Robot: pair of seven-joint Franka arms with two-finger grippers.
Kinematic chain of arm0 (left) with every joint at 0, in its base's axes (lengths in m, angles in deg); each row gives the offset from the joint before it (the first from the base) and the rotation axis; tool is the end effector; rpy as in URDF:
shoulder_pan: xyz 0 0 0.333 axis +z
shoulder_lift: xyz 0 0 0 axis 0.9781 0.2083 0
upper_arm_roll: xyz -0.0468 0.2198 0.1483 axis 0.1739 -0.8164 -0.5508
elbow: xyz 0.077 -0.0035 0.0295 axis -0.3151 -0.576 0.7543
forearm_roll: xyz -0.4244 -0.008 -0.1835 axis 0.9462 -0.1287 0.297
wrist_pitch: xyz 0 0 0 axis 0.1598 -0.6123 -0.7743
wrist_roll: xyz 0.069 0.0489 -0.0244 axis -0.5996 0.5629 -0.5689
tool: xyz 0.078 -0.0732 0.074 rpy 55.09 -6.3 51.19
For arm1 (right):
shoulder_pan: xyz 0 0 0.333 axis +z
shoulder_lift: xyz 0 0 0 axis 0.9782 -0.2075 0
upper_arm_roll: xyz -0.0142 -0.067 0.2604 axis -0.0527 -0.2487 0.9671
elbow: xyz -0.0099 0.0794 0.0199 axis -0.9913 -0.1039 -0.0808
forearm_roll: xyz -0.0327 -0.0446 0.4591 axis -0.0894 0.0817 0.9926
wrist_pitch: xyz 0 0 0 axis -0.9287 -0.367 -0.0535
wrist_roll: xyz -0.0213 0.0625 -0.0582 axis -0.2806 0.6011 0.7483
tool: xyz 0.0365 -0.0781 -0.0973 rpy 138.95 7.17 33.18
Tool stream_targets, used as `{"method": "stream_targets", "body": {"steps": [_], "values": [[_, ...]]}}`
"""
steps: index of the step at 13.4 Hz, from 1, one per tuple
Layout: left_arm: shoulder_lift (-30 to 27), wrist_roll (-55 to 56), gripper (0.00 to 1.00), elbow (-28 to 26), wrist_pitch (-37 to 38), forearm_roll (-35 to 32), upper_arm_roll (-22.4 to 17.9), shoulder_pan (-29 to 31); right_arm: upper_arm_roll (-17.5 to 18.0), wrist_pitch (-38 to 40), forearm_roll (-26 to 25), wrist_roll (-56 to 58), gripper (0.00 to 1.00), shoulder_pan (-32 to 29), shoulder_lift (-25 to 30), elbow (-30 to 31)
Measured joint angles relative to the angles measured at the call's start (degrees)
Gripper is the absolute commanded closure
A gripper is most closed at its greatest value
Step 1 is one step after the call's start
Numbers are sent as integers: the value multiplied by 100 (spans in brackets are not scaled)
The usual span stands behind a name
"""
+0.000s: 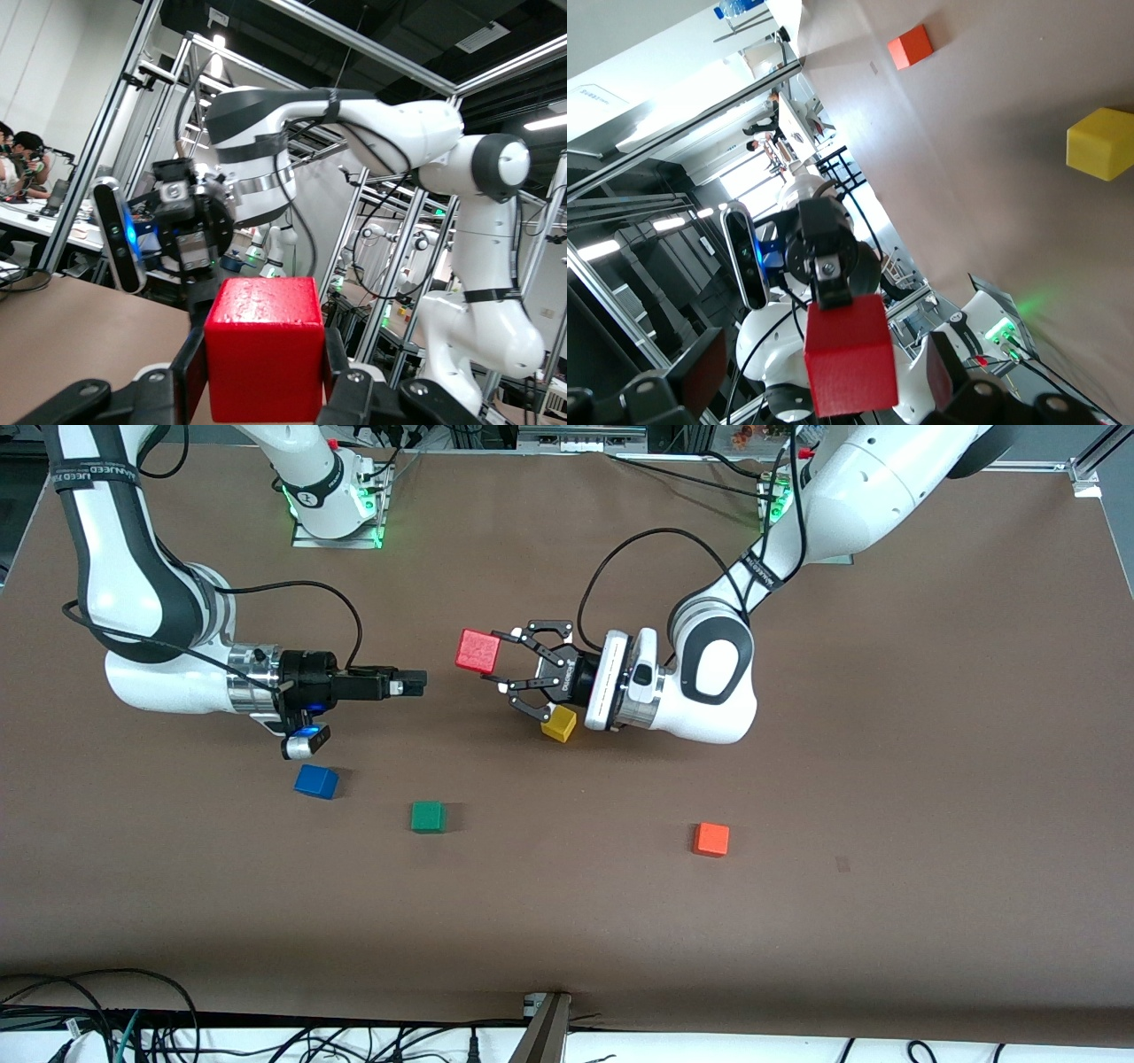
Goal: Pass red block to right arm, stack on blue
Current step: 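Bring the red cube toward the right gripper and close the right gripper, then open the left gripper and withdraw it from the red cube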
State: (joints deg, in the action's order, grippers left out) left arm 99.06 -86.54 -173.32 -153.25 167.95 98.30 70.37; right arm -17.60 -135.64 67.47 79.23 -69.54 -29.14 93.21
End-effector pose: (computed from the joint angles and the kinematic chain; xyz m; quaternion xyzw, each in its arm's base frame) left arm 0.5656 -0.5156 0.2502 0.5080 -0.4219 0.3773 0.6493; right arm 0.6140 0.2141 0.2904 -0.7545 0.1742 0.1961 0.6016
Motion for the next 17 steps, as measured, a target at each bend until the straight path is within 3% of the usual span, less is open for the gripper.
{"method": "stream_targets", "body": {"steps": [4, 10, 11, 12, 13, 16, 17], "values": [[225, 1, 100, 342, -178, 6, -1, -175, 167, -8, 1, 199, 0, 8, 26, 94], [262, 2, 100, 384, -257, 7, -5, -194, 355, -62, 2, 327, 0, 41, 26, 204], [266, 2, 100, 384, -259, 7, -5, -195, 361, -103, 3, 334, 10, 80, 26, 204], [270, 2, 100, 385, -259, 7, -5, -197, 371, -170, 3, 354, 27, 109, 26, 204], [275, 2, 100, 387, -259, 7, -5, -197, 373, -215, 4, 403, 62, 131, 24, 204], [289, 26, 100, 387, -268, 19, -8, -199, 373, -251, 38, 725, 93, 145, -25, 206], [308, 32, 100, 386, -279, 19, -12, -208, 372, -253, 85, 778, 97, 141, -27, 201]]}}
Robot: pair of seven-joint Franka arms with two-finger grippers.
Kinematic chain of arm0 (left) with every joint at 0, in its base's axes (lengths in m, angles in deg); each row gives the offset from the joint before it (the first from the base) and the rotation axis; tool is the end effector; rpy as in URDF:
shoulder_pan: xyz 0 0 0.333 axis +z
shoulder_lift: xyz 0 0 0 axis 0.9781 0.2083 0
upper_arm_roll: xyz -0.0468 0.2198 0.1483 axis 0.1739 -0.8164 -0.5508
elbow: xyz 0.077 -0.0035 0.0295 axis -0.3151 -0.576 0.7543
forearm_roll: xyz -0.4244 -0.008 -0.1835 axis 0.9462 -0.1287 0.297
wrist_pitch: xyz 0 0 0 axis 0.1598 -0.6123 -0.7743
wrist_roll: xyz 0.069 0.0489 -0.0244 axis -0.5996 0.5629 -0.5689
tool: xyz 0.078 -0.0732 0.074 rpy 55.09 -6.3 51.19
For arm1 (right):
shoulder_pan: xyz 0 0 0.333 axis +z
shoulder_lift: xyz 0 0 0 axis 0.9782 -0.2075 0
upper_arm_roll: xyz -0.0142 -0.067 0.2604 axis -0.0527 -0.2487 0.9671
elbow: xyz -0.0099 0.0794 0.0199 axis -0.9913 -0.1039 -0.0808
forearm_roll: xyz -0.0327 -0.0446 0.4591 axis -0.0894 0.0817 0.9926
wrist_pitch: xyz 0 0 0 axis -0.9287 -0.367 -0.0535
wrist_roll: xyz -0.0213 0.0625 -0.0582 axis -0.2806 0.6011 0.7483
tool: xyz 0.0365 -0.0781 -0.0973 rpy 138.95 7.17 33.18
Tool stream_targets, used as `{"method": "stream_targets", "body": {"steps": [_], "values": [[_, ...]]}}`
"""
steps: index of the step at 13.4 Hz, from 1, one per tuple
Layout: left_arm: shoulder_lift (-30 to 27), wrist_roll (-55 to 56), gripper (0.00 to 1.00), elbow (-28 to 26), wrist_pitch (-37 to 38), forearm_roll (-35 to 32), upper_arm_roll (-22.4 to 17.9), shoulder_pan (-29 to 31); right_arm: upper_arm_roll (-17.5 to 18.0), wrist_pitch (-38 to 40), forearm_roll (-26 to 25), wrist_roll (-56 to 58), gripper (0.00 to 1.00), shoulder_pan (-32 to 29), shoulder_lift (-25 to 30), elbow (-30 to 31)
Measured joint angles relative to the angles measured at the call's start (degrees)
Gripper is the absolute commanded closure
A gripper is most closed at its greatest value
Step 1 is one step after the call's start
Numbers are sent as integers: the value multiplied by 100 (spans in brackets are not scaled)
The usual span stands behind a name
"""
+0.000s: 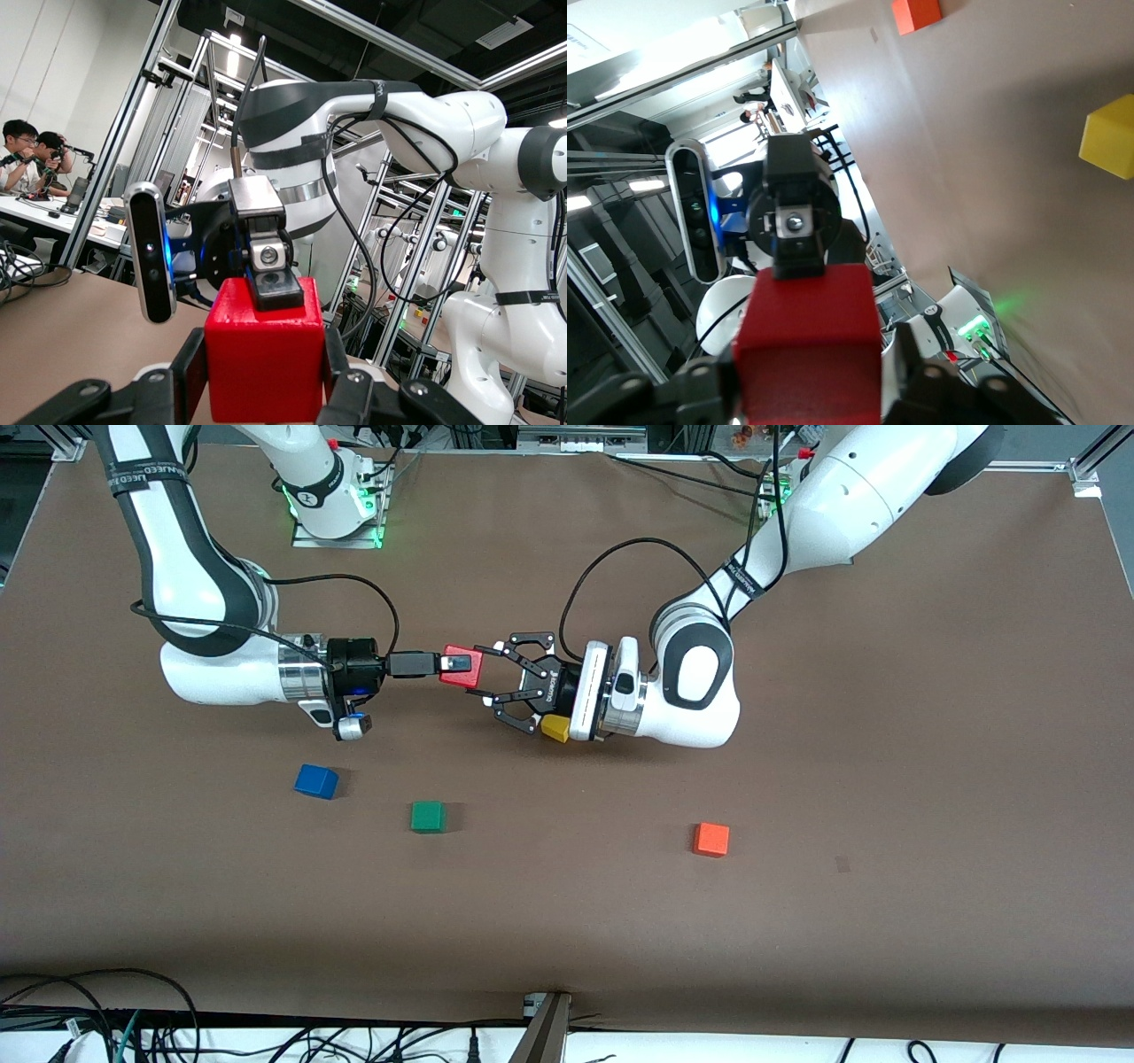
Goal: Pass red block to right arm, stack on blue
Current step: 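Open the left gripper and withdraw it from the red cube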
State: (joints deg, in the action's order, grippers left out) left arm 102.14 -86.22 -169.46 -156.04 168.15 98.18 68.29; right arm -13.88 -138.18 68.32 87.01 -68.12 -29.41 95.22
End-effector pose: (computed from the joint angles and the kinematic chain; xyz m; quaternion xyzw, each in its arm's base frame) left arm 0.5714 -0.5308 0.2434 0.5177 -0.4137 0.3823 0.6439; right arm 0.5886 0.2622 0.2711 -0.7662 0.1166 0.1809 0.6055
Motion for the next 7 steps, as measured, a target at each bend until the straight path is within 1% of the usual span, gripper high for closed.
{"method": "stream_targets", "body": {"steps": [1, 2, 3, 4, 7], "values": [[14, 14, 100, 7, 1, 11, 0, -2, -3, -5, 1, 29, 98, -1, -1, -1], [14, 14, 97, 10, 1, 11, 0, -2, -3, -6, 3, 30, 98, -1, -1, -3], [15, 21, 13, 15, 2, 11, 0, -1, -3, -6, 5, 31, 98, -1, -2, -8], [14, 47, 0, 21, 5, 11, 1, 0, -3, -6, 11, 31, 98, 0, -2, -14], [13, 403, 0, 97, 52, 24, -1, 69, -3, -6, 10, 81, 98, 0, -3, -15]]}}
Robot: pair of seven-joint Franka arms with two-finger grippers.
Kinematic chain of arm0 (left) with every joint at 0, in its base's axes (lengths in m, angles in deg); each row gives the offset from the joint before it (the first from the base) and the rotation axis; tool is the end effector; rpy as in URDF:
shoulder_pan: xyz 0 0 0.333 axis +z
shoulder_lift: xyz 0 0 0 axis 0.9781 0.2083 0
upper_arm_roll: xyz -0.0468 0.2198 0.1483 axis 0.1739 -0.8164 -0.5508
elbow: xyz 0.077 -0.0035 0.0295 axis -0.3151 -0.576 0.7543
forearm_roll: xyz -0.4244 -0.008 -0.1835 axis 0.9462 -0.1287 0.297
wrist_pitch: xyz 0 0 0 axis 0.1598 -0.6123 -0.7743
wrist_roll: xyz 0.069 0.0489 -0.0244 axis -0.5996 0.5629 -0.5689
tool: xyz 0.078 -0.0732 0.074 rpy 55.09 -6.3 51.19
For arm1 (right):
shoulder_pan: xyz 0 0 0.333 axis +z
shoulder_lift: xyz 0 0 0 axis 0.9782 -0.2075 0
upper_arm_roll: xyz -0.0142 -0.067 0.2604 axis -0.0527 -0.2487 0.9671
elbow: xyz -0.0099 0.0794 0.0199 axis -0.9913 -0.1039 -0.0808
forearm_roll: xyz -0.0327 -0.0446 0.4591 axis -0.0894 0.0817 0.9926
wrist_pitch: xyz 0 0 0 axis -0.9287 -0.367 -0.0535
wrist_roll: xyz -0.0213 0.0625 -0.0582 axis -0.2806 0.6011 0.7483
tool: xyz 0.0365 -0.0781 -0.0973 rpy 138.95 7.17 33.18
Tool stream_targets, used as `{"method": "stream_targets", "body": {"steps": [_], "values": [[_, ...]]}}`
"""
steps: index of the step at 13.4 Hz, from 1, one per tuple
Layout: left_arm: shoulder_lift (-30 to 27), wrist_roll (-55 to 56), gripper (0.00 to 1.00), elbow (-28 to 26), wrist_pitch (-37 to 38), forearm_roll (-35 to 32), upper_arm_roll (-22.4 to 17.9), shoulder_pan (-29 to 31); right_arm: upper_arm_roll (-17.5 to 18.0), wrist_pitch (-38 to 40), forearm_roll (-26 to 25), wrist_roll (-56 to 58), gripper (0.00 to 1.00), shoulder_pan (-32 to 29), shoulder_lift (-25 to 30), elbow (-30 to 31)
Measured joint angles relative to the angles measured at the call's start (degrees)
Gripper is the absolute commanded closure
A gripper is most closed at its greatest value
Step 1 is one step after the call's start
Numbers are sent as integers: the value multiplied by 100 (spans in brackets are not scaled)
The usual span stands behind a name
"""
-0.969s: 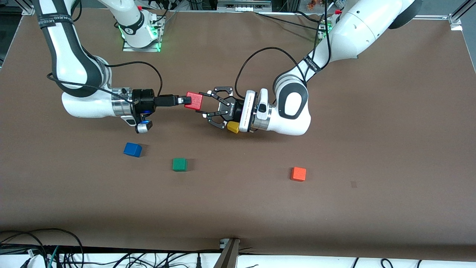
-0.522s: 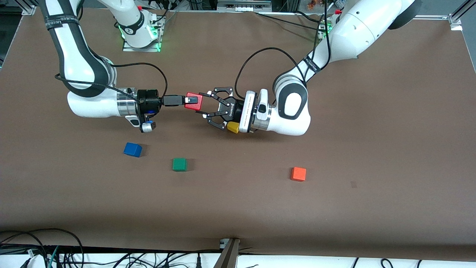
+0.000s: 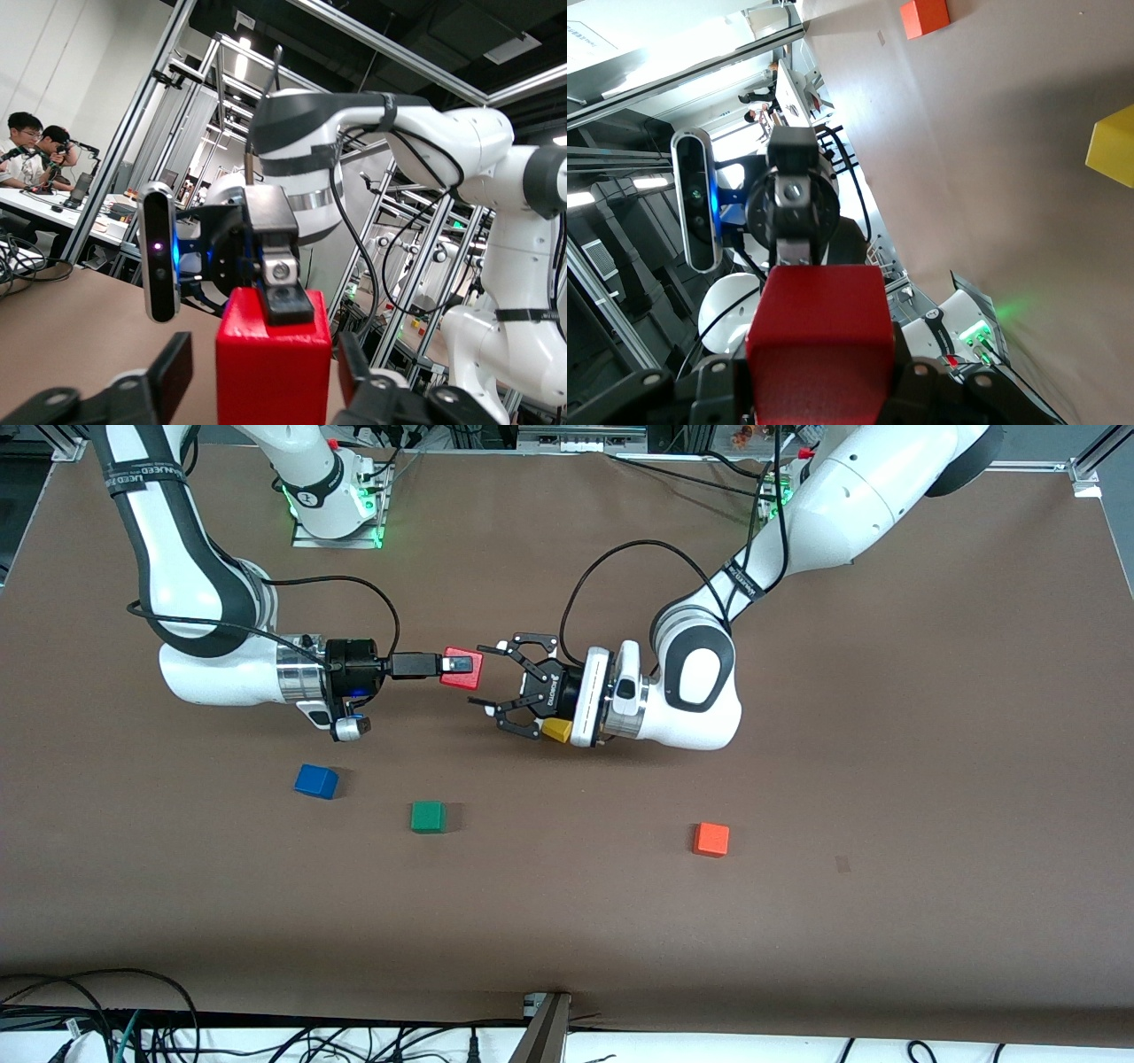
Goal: Pass red block to right arm, stack on blue
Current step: 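Open the left gripper and withdraw it from the red cube, then carry the red cube with the right gripper over the blue cube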
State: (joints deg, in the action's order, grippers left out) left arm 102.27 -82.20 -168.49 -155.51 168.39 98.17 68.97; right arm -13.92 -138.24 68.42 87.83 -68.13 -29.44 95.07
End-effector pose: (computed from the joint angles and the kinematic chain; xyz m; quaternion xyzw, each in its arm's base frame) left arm 0.5827 -0.5241 0.2513 0.5277 -0.3911 0.3696 0.6573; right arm 0.5898 0.2618 0.2721 -0.7667 0.1115 0.1751 0.6075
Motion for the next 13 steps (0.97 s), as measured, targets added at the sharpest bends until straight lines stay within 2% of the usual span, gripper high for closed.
{"method": "stream_targets", "body": {"steps": [3, 5, 9, 13], "values": [[-5, 114, 0, 25, 197, -50, -23, 209, -4, 0, -36, 12, 99, 0, -1, -10], [-37, 234, 0, 49, 234, -537, -33, 468, -17, 0, -419, 24, 99, -3, 0, -120], [-202, 1085, 0, 160, 629, -2365, -36, 1223, -29, -9, -1915, -171, 99, -12, -42, -533], [-770, 1383, 0, 220, 666, -4096, -36, 1795, -35, -10, -3542, -196, 99, -17, -318, -908]]}}
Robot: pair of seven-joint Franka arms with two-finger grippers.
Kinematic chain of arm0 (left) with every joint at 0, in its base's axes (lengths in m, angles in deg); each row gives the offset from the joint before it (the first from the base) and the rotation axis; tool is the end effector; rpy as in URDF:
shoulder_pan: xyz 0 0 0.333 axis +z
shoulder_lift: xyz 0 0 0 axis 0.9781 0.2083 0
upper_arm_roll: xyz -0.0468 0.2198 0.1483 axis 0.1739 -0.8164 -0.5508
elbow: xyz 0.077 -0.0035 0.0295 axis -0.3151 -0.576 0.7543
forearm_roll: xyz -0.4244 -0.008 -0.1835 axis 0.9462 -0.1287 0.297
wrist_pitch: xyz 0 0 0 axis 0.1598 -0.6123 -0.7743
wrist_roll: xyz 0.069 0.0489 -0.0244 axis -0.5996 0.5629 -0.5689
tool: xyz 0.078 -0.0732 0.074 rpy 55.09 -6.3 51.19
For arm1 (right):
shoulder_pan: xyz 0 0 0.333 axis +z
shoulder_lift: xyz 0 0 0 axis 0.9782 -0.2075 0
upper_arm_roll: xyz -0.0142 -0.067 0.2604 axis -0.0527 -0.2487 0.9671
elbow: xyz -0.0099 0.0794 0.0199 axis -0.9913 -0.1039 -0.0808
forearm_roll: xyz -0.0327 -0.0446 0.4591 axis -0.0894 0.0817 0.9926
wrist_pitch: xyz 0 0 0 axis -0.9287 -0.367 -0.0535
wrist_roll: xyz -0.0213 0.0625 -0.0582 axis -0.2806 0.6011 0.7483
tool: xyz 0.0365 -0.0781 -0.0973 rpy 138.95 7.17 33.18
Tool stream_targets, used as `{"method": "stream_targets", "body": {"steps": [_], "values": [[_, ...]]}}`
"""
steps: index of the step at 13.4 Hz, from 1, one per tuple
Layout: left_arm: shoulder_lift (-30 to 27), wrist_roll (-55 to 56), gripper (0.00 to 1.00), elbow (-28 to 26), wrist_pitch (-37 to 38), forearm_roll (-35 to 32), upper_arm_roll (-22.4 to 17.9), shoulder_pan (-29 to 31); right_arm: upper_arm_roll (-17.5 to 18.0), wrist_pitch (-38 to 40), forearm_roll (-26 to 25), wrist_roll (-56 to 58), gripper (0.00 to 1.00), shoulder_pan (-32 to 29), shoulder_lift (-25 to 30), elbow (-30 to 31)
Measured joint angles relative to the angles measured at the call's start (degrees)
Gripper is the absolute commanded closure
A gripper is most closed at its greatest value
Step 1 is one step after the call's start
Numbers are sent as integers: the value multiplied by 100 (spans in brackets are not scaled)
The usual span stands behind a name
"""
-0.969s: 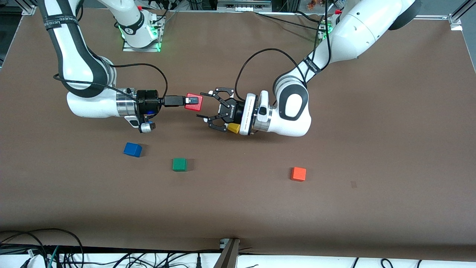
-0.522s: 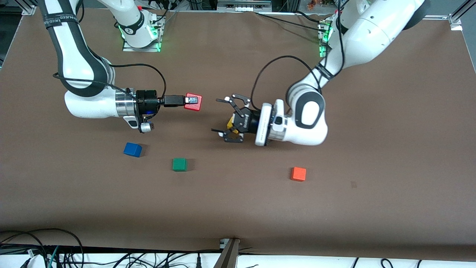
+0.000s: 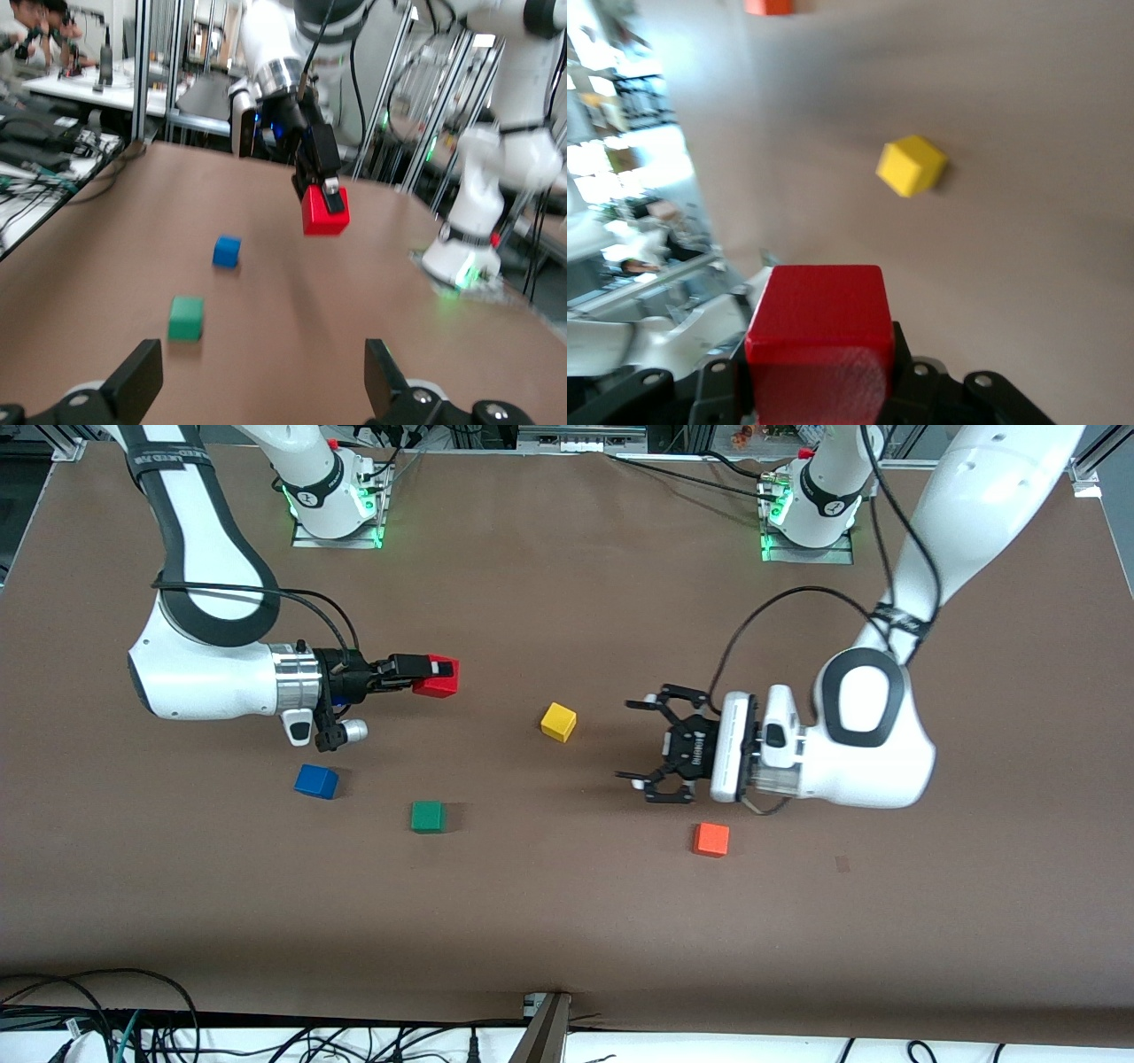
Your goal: Pass red block to right arm, stack on blue
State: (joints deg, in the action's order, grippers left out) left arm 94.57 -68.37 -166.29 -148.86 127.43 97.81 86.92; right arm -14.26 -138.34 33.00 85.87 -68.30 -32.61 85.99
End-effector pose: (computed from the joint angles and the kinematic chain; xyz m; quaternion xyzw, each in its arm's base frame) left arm 0.6959 -0.3143 0.3148 0.5900 -0.5803 0.3086 0.4690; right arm 0.6076 0.2330 0.2653 -0.9066 -0.0386 0.1675 0.3855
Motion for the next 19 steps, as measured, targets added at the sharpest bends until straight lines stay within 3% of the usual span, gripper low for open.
{"method": "stream_targets", "body": {"steps": [6, 9, 11, 14, 17, 19], "values": [[-422, -7, 0, 82, 918, -1498, -20, 652, -58, 110, -3072, -2, 100, -57, -633, -560], [-768, 0, 0, 160, 1793, -1733, -520, 696, -62, 224, -4526, -57, 100, -68, -1050, -1072], [-965, 10, 0, 145, 2473, -1818, -1031, 621, -106, 272, -5011, -305, 100, -65, -1285, -1417], [-1250, 12, 0, 20, 2740, -2373, -1852, 228, -214, 182, -5650, -880, 100, -62, -1466, -1704], [-1801, 177, 0, -30, 2728, -3271, -2702, -352, -238, -209, -5772, -1139, 100, -62, -1686, -1728], [-2205, 710, 0, -39, 2687, -3978, -2914, -478, -296, -458, -5772, -1214, 100, -89, -1808, -1735]]}}
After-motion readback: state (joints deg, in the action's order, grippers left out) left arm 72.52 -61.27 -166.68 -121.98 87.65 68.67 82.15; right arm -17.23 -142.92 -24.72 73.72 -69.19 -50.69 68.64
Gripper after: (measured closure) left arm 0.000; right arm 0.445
